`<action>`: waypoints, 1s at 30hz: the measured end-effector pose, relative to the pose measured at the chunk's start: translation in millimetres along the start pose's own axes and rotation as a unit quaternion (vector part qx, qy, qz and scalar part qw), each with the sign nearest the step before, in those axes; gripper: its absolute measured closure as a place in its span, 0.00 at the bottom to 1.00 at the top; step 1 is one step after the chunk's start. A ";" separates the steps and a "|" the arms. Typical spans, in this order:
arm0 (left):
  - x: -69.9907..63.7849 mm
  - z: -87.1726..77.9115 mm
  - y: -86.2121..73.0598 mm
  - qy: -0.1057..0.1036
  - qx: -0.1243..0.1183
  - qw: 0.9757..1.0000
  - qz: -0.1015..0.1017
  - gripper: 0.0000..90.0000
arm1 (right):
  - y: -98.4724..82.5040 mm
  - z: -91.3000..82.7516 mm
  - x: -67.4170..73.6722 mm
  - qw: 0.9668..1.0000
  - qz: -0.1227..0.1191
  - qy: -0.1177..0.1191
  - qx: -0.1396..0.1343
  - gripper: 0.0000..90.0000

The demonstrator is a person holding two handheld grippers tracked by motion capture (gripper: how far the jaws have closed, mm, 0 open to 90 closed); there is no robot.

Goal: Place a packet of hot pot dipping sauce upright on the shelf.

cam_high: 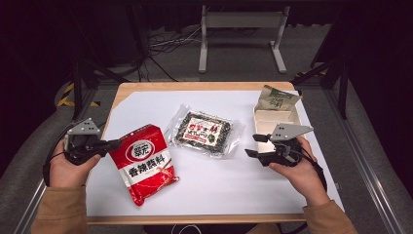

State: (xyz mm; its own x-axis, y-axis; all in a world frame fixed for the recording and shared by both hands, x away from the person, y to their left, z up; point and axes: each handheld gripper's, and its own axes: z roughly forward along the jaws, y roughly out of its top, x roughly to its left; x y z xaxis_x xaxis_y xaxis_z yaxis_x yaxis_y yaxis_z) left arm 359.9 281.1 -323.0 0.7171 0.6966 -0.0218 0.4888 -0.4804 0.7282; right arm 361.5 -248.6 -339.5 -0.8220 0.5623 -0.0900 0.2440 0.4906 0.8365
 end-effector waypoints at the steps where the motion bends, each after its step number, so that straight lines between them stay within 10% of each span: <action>1: -4.5 -3.2 3.6 0.001 -0.006 1.000 0.010 1.00 | 0.0 -1.6 -0.3 1.000 0.002 -0.002 -0.001 0.47; 16: -41.1 -19.3 27.3 -0.029 -0.037 0.995 0.084 1.00 | -1.5 -15.0 -3.9 1.000 0.006 -0.019 -0.013 0.47; 21: -51.1 -25.0 30.7 -0.079 -0.057 0.989 0.115 1.00 | -2.1 -17.0 -3.1 1.000 0.008 -0.020 -0.014 0.47; 30: -64.5 -27.3 35.5 -0.089 -0.052 0.984 0.145 1.00 | -0.5 -16.2 -1.1 1.000 0.005 -0.016 -0.015 0.47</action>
State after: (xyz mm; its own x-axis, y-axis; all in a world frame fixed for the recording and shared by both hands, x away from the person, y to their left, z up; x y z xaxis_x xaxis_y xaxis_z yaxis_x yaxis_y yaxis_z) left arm 317.4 233.7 -277.0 0.8994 0.4288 0.0849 0.2034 -0.5824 0.7871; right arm 353.9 -260.3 -331.1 -0.8022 0.5889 -0.0982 0.2361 0.4641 0.8537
